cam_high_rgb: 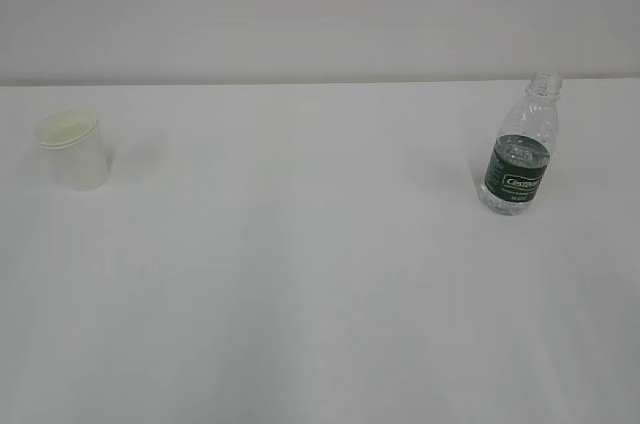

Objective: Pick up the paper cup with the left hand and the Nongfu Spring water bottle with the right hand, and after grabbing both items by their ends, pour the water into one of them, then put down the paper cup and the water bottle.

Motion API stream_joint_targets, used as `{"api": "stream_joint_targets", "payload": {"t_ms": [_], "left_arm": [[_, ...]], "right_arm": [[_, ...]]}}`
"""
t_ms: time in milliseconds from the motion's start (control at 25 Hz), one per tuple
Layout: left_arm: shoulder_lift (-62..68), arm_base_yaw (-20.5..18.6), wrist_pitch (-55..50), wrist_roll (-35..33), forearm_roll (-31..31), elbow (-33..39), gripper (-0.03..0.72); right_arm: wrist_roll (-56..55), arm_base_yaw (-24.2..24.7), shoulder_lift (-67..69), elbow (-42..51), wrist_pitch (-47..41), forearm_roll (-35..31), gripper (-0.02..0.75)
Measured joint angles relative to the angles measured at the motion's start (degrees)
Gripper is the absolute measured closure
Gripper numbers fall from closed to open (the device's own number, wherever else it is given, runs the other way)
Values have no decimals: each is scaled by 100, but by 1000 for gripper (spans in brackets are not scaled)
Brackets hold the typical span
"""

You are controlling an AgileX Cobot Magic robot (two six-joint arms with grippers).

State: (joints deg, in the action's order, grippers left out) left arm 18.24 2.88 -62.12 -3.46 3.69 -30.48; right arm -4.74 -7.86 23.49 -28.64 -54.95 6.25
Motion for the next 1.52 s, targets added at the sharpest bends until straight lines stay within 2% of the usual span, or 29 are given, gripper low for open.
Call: {"api": "stream_joint_targets", "payload": {"t_ms": [320,560,960,1520], "left_arm": [[-682,0,-13,-4,9,0,270],[-1093,0,-26,-4,9,0,274],[-1764,0,-39,-4,9,0,278],[-1804,0,-48,-4,34,0,277]], "right_arm": [[-13,0,0,0,-123,-32,150],[-13,0,0,-45,-740,-34,151],[-13,0,-133,33,-896,-174,151],[-13,0,-1692,33,-972,-184,151]]}}
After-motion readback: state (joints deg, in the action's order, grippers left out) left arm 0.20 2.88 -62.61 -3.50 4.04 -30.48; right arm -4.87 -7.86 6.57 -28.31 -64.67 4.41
